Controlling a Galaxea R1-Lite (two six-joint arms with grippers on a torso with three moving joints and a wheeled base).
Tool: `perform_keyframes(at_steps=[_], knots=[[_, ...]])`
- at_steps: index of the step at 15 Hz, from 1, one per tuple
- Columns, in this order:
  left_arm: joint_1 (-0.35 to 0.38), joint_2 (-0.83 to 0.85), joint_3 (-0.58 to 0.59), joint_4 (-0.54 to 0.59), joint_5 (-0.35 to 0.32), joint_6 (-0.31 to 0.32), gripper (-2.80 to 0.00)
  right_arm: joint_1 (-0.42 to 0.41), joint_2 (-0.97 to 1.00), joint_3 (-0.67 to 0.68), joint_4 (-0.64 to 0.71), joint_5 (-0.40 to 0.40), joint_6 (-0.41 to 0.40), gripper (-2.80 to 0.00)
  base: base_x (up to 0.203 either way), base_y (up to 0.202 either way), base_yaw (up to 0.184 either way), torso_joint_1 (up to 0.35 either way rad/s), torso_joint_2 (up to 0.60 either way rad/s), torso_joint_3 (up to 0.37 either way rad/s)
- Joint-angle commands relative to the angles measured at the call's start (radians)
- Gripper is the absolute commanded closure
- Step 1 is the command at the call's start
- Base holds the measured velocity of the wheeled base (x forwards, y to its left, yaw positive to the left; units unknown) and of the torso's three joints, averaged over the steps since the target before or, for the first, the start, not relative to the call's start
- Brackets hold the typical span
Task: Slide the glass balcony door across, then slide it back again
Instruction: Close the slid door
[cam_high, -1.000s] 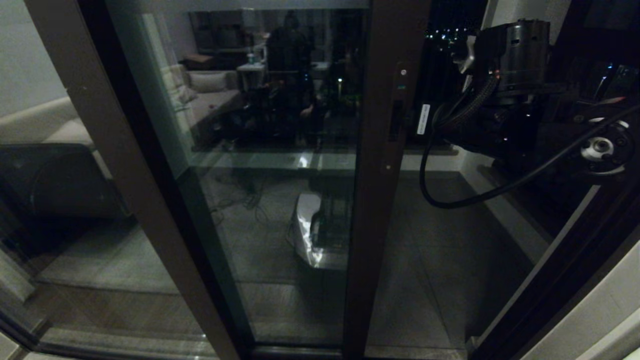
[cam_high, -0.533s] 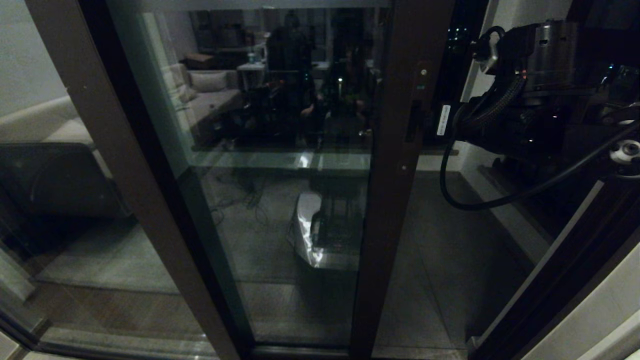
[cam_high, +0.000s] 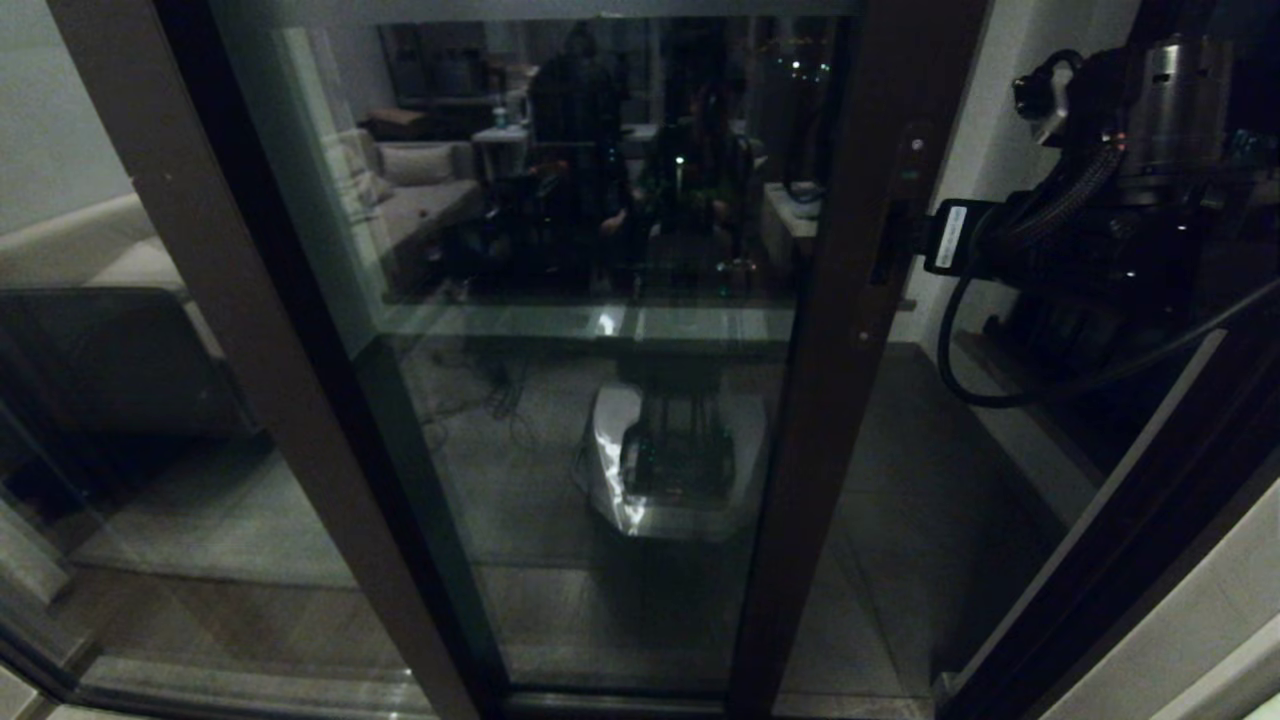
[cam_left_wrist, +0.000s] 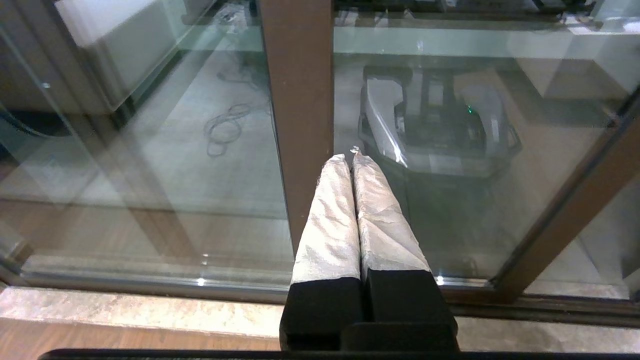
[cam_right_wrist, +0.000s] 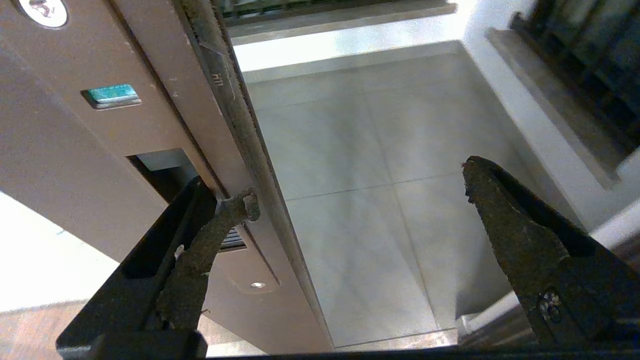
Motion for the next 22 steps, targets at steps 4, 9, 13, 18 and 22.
perform_keyframes(at_steps=[4, 9, 13, 18, 22], knots=[[0.0, -0.001, 0.0, -0.001, 0.001, 0.0, 0.0, -0.088, -0.023, 0.06, -0.01, 0.006, 0.007, -2.8, 0.0, 0.0, 0.0, 0.0, 0.0, 0.0], [0.0, -0.001, 0.0, 0.001, -0.001, 0.0, 0.0, -0.133, -0.081, 0.11, -0.011, 0.009, 0.004, -2.8, 0.0, 0.0, 0.0, 0.0, 0.0, 0.0], [0.0, -0.001, 0.0, 0.001, -0.001, 0.0, 0.0, -0.166, -0.113, 0.126, -0.011, 0.011, -0.005, -2.8, 0.0, 0.0, 0.0, 0.0, 0.0, 0.0], [0.0, -0.001, 0.0, 0.0, -0.001, 0.0, 0.0, -0.214, -0.136, 0.156, -0.019, 0.011, -0.038, -2.8, 0.0, 0.0, 0.0, 0.0, 0.0, 0.0], [0.0, -0.001, 0.0, 0.001, -0.001, 0.0, 0.0, -0.25, -0.135, 0.156, -0.019, 0.021, -0.039, -2.8, 0.0, 0.0, 0.0, 0.0, 0.0, 0.0]])
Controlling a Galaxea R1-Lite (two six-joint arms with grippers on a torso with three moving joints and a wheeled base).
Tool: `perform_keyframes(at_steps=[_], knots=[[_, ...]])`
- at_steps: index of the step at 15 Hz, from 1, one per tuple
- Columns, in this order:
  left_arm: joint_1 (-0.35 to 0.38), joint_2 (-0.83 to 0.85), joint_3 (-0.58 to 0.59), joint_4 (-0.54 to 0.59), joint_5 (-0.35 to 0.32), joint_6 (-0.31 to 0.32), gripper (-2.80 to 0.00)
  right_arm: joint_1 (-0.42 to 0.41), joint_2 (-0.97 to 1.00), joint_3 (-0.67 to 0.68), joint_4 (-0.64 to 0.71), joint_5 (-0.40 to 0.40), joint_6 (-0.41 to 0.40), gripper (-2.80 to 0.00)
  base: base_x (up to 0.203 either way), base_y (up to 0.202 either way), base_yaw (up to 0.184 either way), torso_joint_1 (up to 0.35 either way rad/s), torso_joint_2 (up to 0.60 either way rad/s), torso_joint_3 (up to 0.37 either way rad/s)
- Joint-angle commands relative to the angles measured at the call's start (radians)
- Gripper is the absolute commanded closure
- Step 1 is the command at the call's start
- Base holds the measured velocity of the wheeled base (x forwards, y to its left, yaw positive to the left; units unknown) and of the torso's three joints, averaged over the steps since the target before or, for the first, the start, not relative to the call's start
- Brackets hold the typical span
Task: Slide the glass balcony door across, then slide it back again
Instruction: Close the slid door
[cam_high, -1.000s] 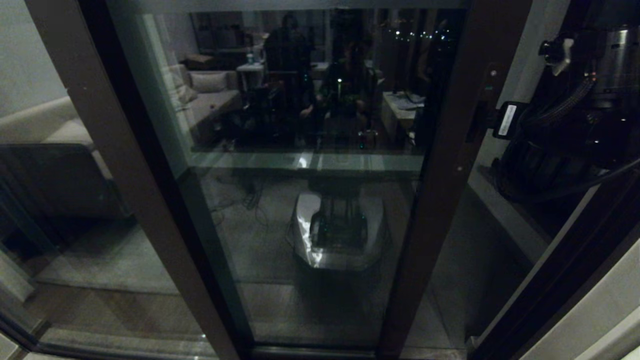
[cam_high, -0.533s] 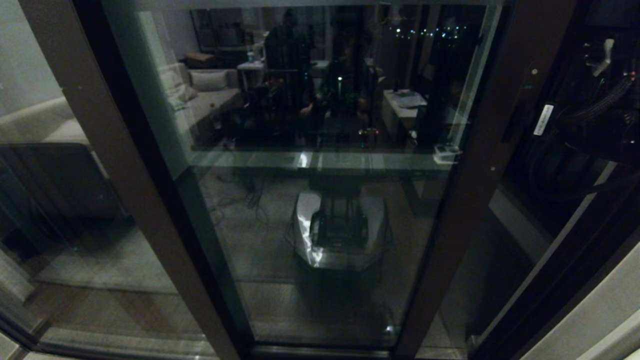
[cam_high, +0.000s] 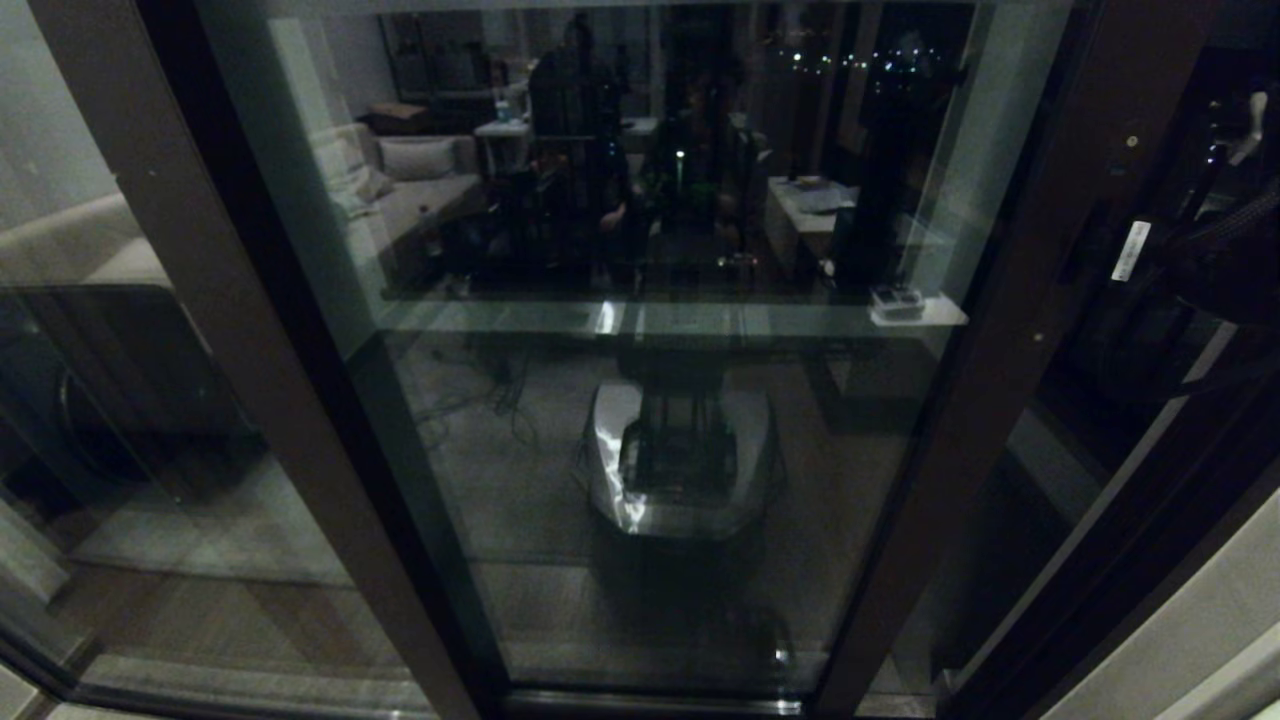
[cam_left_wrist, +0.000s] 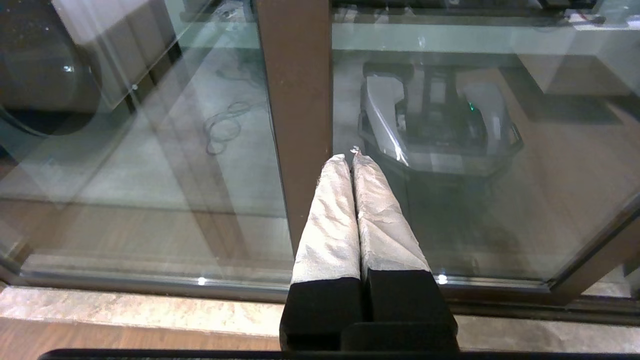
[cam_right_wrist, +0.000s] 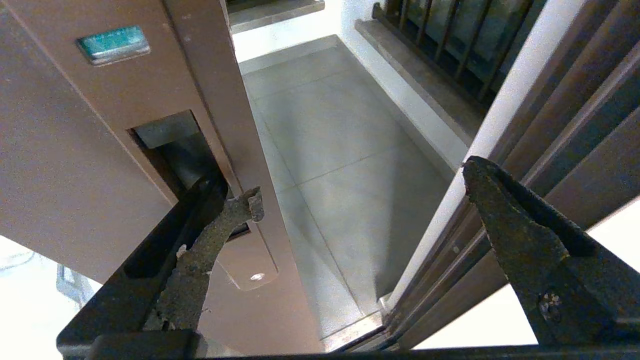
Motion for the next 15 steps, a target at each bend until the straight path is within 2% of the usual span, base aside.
perform_keyframes(at_steps=[1, 6, 9, 15], knots=[[0.0, -0.001, 0.0, 0.001, -0.001, 0.0, 0.0, -0.022, -0.004, 0.0, -0.004, 0.011, -0.006, -2.8, 0.0, 0.0, 0.0, 0.0, 0.0, 0.0], [0.0, -0.001, 0.0, 0.001, 0.0, 0.0, 0.0, -0.067, 0.005, 0.006, -0.024, 0.024, -0.024, -2.8, 0.0, 0.0, 0.0, 0.0, 0.0, 0.0], [0.0, -0.001, 0.0, -0.001, 0.001, 0.0, 0.0, -0.102, 0.005, 0.004, -0.024, 0.06, -0.026, -2.8, 0.0, 0.0, 0.0, 0.0, 0.0, 0.0], [0.0, -0.001, 0.0, 0.001, 0.0, 0.0, 0.0, -0.126, 0.021, 0.004, -0.04, 0.068, -0.029, -2.8, 0.0, 0.0, 0.0, 0.0, 0.0, 0.0]])
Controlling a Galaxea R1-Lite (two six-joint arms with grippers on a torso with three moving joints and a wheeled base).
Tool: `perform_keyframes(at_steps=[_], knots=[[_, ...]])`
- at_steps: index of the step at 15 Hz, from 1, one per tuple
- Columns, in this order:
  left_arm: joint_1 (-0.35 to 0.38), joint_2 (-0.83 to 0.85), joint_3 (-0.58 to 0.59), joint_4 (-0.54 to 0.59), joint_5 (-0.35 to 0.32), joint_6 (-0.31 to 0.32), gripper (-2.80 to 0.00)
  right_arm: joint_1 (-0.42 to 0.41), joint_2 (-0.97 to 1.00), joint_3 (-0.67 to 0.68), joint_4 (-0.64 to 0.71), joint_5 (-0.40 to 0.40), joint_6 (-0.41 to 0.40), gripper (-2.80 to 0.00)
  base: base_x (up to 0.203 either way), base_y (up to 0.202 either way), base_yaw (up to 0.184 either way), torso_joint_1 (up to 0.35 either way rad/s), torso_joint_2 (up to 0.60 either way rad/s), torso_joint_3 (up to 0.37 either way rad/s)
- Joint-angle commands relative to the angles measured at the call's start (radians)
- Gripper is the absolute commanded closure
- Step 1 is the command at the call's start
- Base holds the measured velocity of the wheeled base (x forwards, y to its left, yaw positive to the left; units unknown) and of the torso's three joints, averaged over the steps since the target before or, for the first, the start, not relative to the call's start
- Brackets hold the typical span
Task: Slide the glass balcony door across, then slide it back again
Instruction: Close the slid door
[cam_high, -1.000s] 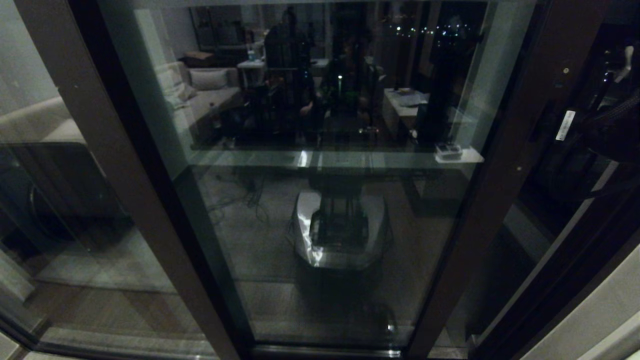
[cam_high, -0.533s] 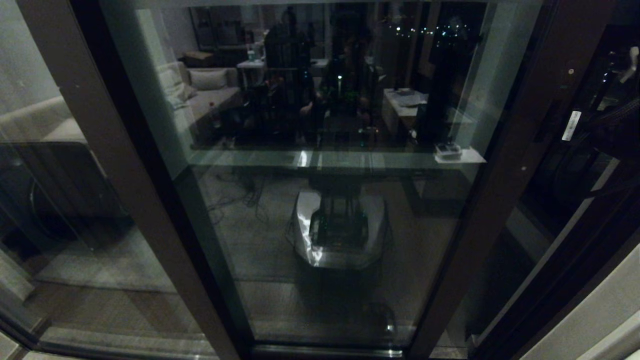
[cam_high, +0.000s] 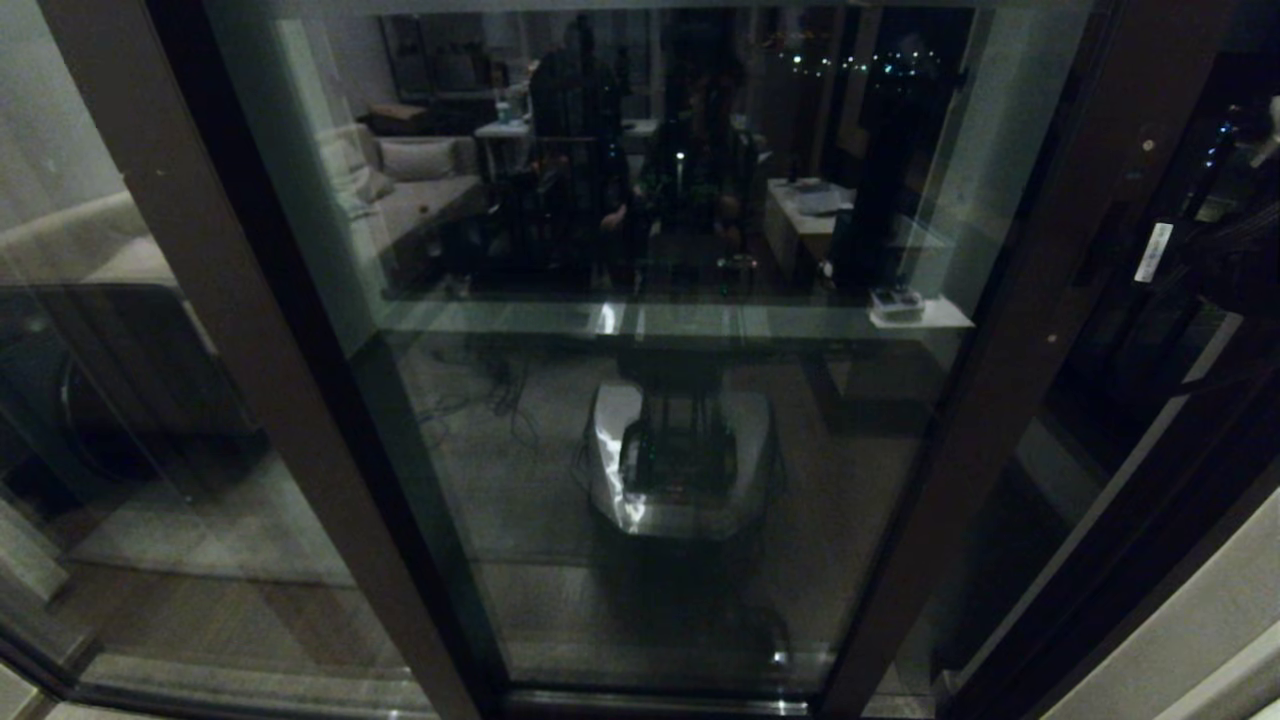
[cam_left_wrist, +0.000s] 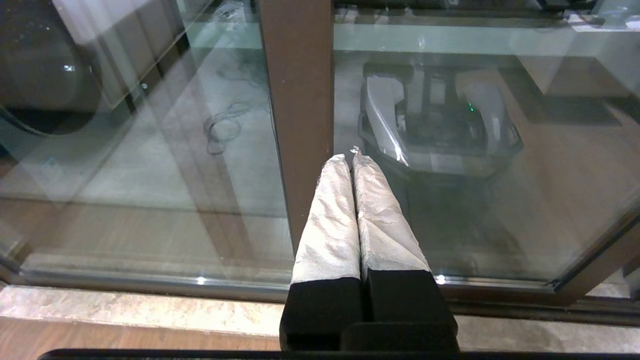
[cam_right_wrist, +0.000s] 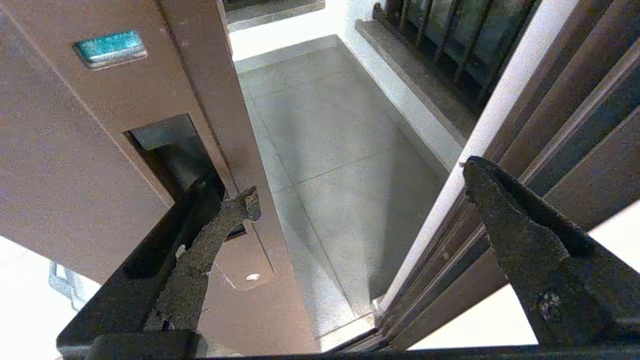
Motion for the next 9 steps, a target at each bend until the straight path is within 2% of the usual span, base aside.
perform_keyframes(at_steps=[1, 5, 9], knots=[[0.0, -0.001, 0.0, 0.0, 0.0, 0.0, 0.0, -0.017, 0.015, 0.0, -0.03, -0.004, -0.011, -2.8, 0.0, 0.0, 0.0, 0.0, 0.0, 0.0], [0.0, -0.001, 0.0, 0.0, 0.001, 0.0, 0.0, -0.036, 0.025, -0.005, -0.035, -0.003, -0.017, -2.8, 0.0, 0.0, 0.0, 0.0, 0.0, 0.0], [0.0, -0.001, 0.0, -0.001, 0.001, 0.0, 0.0, -0.087, 0.03, -0.009, -0.038, 0.043, -0.019, -2.8, 0.0, 0.0, 0.0, 0.0, 0.0, 0.0]])
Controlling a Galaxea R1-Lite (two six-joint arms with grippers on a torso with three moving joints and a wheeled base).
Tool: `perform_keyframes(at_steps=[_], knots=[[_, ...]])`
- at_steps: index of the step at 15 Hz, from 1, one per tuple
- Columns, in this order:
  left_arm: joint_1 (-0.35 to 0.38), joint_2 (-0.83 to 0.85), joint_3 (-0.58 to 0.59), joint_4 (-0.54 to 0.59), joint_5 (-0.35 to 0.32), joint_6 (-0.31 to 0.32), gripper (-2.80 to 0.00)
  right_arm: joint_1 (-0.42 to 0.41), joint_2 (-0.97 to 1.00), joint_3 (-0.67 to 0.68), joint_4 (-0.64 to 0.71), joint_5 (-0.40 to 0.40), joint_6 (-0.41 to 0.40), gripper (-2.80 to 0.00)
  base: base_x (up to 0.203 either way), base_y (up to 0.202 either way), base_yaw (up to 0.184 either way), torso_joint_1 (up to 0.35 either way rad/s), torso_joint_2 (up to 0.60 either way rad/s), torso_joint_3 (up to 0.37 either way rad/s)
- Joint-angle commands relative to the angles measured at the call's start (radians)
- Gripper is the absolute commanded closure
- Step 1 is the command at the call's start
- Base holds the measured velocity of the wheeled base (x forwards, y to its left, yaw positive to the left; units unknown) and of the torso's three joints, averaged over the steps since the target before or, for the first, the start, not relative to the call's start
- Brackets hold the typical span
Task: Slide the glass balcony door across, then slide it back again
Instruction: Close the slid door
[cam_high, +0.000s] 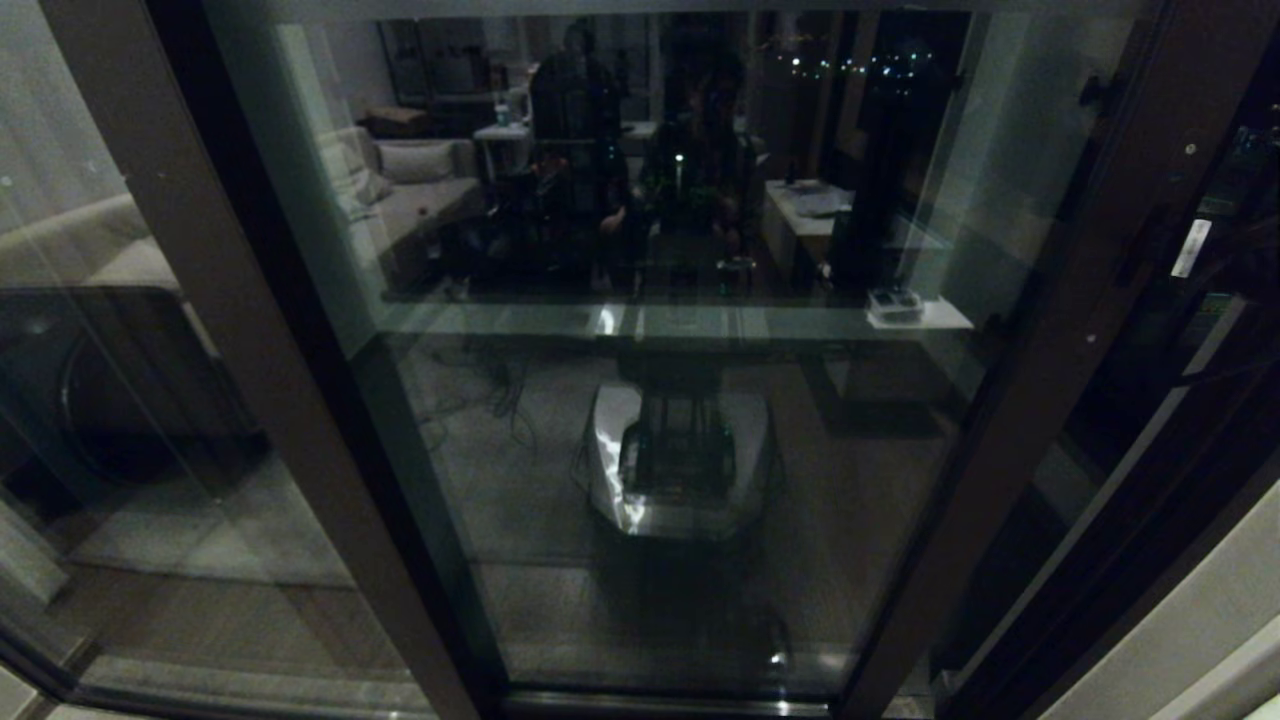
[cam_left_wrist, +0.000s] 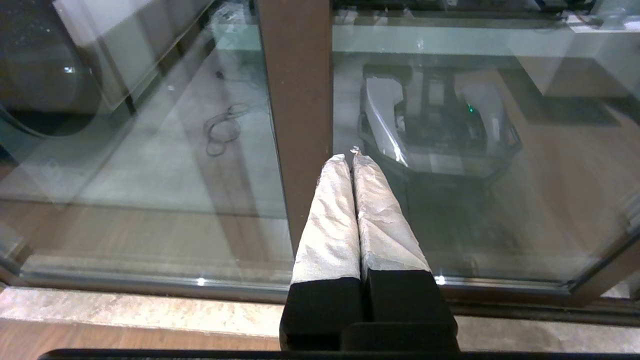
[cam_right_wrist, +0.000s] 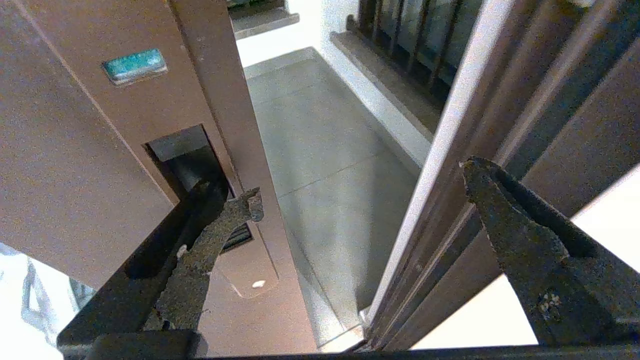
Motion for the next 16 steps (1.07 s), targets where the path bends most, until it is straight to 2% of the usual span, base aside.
perform_keyframes(at_steps=[1, 16], knots=[[0.0, -0.001, 0.0, 0.001, -0.001, 0.0, 0.0, -0.028, 0.014, -0.007, 0.002, 0.016, 0.0, -2.8, 0.0, 0.0, 0.0, 0.0, 0.0, 0.0], [0.0, -0.001, 0.0, 0.001, -0.001, 0.0, 0.0, -0.144, 0.066, -0.014, -0.084, 0.072, -0.04, -2.8, 0.0, 0.0, 0.0, 0.0, 0.0, 0.0]])
